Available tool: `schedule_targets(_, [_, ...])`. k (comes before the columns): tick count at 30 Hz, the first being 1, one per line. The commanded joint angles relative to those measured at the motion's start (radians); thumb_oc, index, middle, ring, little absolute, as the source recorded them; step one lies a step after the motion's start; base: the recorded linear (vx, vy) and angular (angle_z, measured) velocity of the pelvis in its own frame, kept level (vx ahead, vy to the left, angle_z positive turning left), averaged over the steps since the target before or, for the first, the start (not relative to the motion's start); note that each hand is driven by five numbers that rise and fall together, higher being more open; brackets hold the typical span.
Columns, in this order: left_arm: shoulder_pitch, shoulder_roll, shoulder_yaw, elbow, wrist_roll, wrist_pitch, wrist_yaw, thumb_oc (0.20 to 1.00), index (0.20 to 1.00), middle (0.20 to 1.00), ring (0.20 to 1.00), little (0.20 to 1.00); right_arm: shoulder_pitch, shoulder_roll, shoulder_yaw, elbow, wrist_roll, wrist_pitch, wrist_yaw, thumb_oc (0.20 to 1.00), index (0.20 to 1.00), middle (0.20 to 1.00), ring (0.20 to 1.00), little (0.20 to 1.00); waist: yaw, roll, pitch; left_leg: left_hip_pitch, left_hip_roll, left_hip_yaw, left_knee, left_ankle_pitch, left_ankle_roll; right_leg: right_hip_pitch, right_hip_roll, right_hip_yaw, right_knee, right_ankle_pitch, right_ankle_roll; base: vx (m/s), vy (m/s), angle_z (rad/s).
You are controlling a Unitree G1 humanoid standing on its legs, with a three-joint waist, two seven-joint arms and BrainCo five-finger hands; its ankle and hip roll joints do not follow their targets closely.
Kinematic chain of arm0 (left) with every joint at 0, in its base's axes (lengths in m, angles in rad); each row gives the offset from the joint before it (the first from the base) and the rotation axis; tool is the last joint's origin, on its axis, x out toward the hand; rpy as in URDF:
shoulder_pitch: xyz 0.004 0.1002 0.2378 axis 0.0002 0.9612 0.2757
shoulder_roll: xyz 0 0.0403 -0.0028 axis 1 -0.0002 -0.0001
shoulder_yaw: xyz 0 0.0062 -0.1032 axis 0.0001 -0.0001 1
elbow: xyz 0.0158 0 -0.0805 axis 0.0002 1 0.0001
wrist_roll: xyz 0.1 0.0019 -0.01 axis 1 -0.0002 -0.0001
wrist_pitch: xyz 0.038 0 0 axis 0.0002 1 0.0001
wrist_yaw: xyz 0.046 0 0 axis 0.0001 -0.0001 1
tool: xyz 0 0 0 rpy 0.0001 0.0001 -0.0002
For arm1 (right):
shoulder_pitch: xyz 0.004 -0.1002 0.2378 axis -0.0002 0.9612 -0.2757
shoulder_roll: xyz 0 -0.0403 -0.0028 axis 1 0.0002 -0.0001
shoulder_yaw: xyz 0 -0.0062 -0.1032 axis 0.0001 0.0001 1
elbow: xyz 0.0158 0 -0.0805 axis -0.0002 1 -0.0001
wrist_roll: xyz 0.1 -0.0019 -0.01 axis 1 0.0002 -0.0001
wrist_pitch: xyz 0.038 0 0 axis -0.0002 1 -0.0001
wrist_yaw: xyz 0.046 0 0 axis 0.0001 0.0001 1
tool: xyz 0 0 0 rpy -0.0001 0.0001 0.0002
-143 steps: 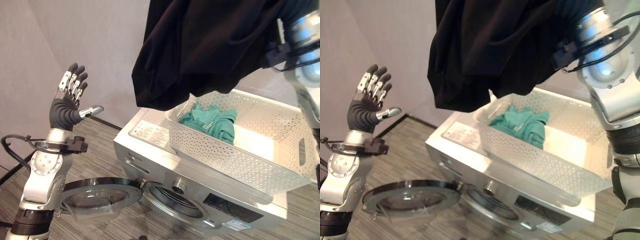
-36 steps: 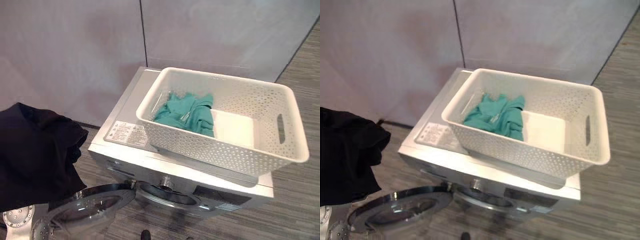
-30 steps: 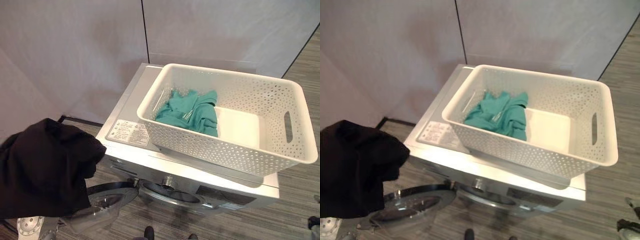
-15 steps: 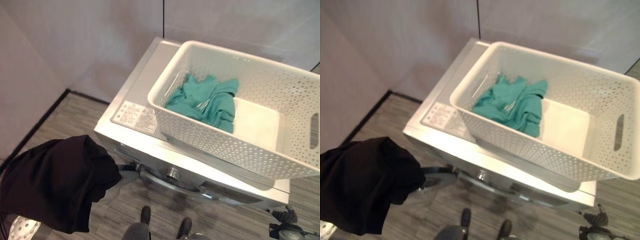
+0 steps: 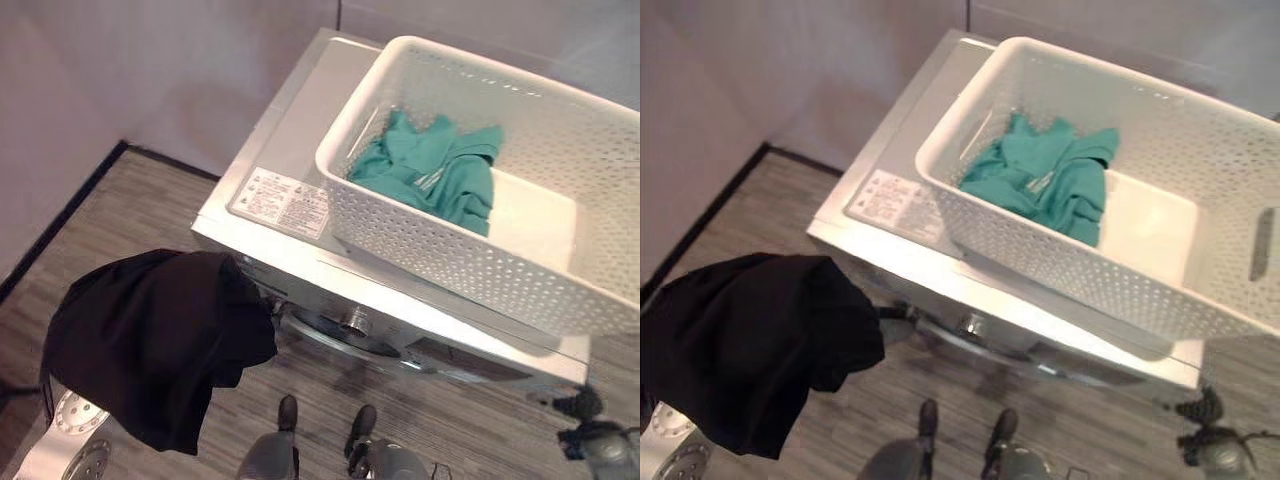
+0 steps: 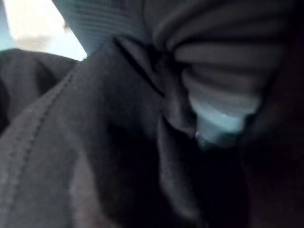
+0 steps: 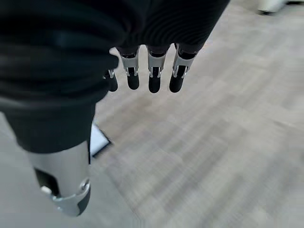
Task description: Grab the laundry basket,head to the washer,open it,put in the laundry and shut it.
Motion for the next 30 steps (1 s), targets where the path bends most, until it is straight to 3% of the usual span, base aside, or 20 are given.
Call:
schedule_targets(1, [0.057,0.045,0.078,-0.069,-0.017,-0.051,-0.02,0.2,0.2,0.2,0.2,0.2,0.006,-0.042,0.059,-0.015,-0.028,-0.004,0.017,1.0,1.0,1.0,1.0,1.0,-0.012,-0.043,-0.037,-0.05,-0.051,0.013,0.041,-0.02,0.02,-0.036,-0.017,0.107,-0.053,0.139,0.074,-0.09,0.104,-0.31])
schedule_targets(2, [0.056,0.045,0.078,-0.068,-0.017,-0.051,-0.02,0.2,0.2,0.2,0.2,0.2,0.006,-0.042,0.059,-0.015,-0.028,-0.004,0.017,1.0,1.0,1.0,1.0,1.0,-0.013,-0.044,-0.039,-0.055,-0.052,0.013,0.041,-0.017,0.021,-0.04,-0.019,0.107,-0.054,0.142,0.074,-0.09,0.07,-0.4])
schedule_targets(4, [0.03,0.07,0.055,-0.053,-0.015,-0.051,-0.019,0.2,0.2,0.2,0.2,0.2,0.015,-0.023,0.083,-0.021,-0.034,-0.007,0.028,1.0,1.0,1.0,1.0,1.0,-0.028,-0.045,-0.031,-0.066,-0.052,0.007,0.055,-0.02,0.027,-0.054,-0.004,0.181,-0.024,0.126,0.075,-0.07,0.017,-0.13])
schedule_targets(8, [0.048,0.069,0.021,-0.065,-0.008,-0.045,-0.03,0.2,0.2,0.2,0.2,0.2,-0.034,-0.036,0.131,0.011,-0.046,-0.012,0.046,1.0,1.0,1.0,1.0,1.0,0.006,-0.043,-0.044,-0.09,-0.031,0.039,0.056,-0.017,0.027,-0.023,-0.037,0.123,-0.024,0.126,0.08,-0.05,-0.027,-0.05])
schedule_targets(14, [0.038,0.045,-0.054,-0.008,-0.002,-0.031,-0.036,0.2,0.2,0.2,0.2,0.2,-0.058,-0.033,0.192,0.03,-0.031,-0.021,0.069,1.0,1.0,1.0,1.0,1.0,0.039,-0.065,-0.018,-0.129,-0.015,0.051,0.125,-0.026,0.014,0.007,-0.043,0.125,-0.043,0.104,0.082,-0.06,-0.093,-0.11])
schedule_targets(18, [0.075,0.036,-0.079,0.034,-0.007,-0.022,-0.042,0.2,0.2,0.2,0.2,0.2,-0.026,-0.058,0.238,0.001,-0.042,-0.039,0.096,1.0,1.0,1.0,1.0,1.0,0.028,-0.071,-0.001,-0.141,0.004,0.026,0.119,0.002,-0.007,-0.002,-0.009,0.117,-0.064,0.092,0.058,-0.03,-0.182,0.05])
schedule_targets(20, [0.097,0.04,-0.115,0.052,-0.01,-0.006,-0.053,0.2,0.2,0.2,0.2,0.2,-0.005,-0.068,0.247,0.013,-0.039,-0.046,0.1,1.0,1.0,1.0,1.0,1.0,0.014,-0.068,-0.005,-0.143,0.018,0.005,0.081,0.041,-0.023,-0.006,0.009,0.091,-0.083,0.09,0.052,-0.02,-0.212,0.2])
schedule_targets(24, [0.089,0.038,-0.143,0.046,0.003,0.001,-0.053,0.2,0.2,0.2,0.2,0.2,-0.012,-0.049,0.251,0.046,-0.032,-0.037,0.093,1.0,1.0,1.0,1.0,1.0,0.009,-0.064,-0.009,-0.138,0.025,-0.007,0.044,0.063,-0.031,-0.002,0.017,0.076,-0.107,0.092,0.052,0.0,-0.089,0.26])
schedule_targets(30, [-0.001,0.032,-0.257,0.045,0.018,0.013,-0.054,0.2,0.2,0.2,0.2,0.2,-0.02,-0.026,0.25,0.019,-0.026,-0.026,0.06,1.0,1.0,1.0,1.0,1.0,-0.017,-0.043,-0.01,-0.147,0.009,0.002,0.105,0.013,-0.024,0.013,0.002,0.087,-0.116,0.087,0.058,0.02,0.072,0.06])
